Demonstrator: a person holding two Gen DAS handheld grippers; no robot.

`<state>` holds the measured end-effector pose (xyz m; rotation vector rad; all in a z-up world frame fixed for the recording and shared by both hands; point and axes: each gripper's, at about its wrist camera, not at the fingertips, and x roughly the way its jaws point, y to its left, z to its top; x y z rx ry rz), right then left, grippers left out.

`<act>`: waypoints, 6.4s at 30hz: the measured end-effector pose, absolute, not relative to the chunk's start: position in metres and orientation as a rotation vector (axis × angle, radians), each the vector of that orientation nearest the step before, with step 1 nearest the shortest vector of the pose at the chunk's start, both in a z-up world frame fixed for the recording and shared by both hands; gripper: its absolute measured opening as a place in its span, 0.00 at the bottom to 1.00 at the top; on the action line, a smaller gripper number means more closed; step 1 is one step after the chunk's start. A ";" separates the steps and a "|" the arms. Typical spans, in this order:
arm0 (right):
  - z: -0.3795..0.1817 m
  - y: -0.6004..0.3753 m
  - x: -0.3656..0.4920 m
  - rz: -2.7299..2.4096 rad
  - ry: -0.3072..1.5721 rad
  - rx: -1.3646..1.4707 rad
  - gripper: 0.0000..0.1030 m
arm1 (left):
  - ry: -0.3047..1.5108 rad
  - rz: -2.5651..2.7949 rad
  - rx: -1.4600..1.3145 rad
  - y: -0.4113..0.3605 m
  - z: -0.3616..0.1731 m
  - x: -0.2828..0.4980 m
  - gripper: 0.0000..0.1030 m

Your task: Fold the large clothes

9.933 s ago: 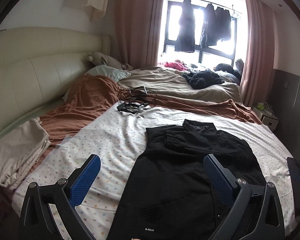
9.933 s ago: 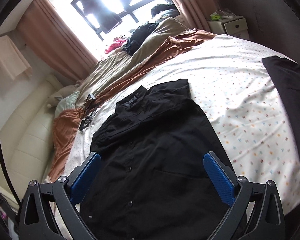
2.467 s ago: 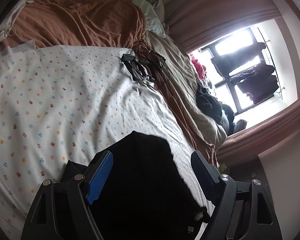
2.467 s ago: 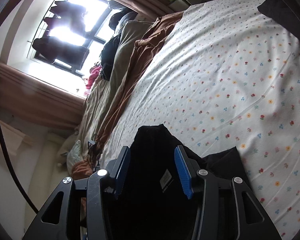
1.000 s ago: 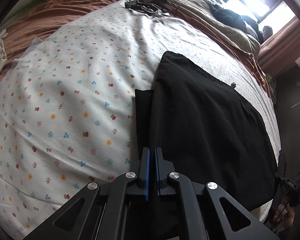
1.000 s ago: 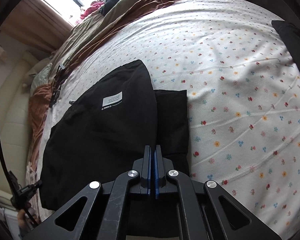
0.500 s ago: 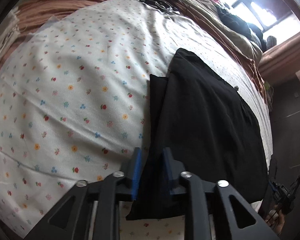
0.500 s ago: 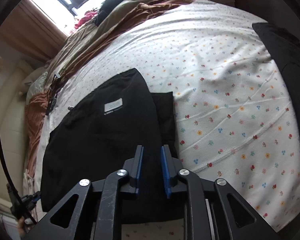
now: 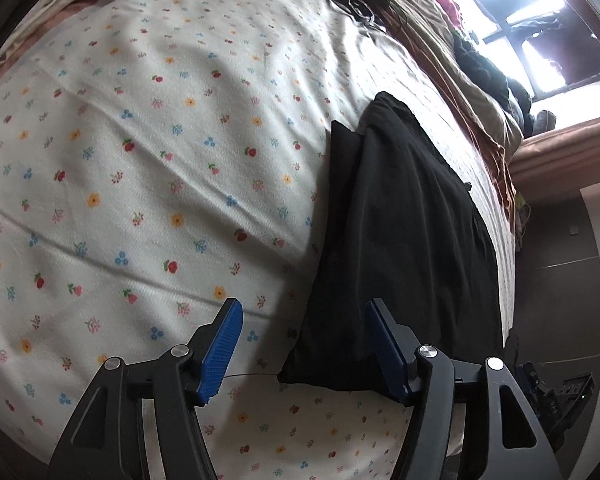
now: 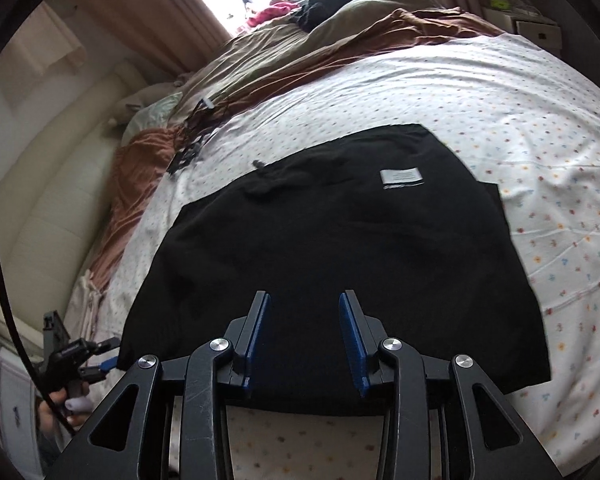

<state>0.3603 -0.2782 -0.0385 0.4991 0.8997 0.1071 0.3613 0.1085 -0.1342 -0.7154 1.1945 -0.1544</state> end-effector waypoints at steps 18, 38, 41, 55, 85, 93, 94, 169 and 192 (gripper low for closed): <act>-0.081 -0.161 0.372 0.253 1.103 0.257 0.34 | 1.234 -0.242 -0.826 0.079 -0.158 0.364 0.58; -0.116 -0.164 0.469 0.101 1.163 0.205 0.14 | 1.176 -0.027 -1.006 0.085 -0.156 0.352 0.28; -0.116 -0.166 0.490 0.070 1.148 0.208 0.14 | 1.166 0.004 -0.993 0.081 -0.153 0.355 0.28; -0.125 -0.184 0.563 0.035 1.116 0.302 0.01 | 1.164 0.039 -0.915 0.075 -0.152 0.363 0.29; -0.076 -0.210 0.422 0.173 1.020 0.463 0.29 | 0.973 -0.222 -0.964 0.066 -0.088 0.360 0.13; -0.096 -0.190 0.376 0.190 1.031 0.511 0.23 | 0.913 -0.358 -0.885 0.036 -0.035 0.371 0.12; -0.099 -0.189 0.373 0.193 1.034 0.521 0.20 | 0.906 -0.375 -0.869 0.030 -0.027 0.371 0.12; -0.082 -0.407 0.293 0.077 0.799 0.979 0.56 | 1.120 -0.459 -0.483 -0.148 -0.081 0.390 0.56; -0.076 -0.380 0.296 -0.072 0.821 0.847 0.16 | 1.211 -0.554 -0.519 -0.134 -0.124 0.374 0.54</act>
